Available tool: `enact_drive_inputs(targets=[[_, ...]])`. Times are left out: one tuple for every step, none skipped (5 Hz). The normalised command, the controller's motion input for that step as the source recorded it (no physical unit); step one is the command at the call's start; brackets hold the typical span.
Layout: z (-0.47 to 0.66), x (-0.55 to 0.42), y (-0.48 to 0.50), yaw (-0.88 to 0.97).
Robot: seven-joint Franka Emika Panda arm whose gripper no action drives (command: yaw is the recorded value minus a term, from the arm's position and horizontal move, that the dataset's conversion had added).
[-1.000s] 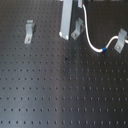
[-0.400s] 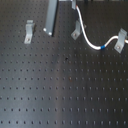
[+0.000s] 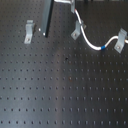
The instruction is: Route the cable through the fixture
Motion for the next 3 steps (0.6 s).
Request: enact_drive_inputs(targets=[[0.33,0.016,-0.007,-0.05],[0.22,-0.034,0.030,0.01],[0.19,-0.141,0.109,0.13]])
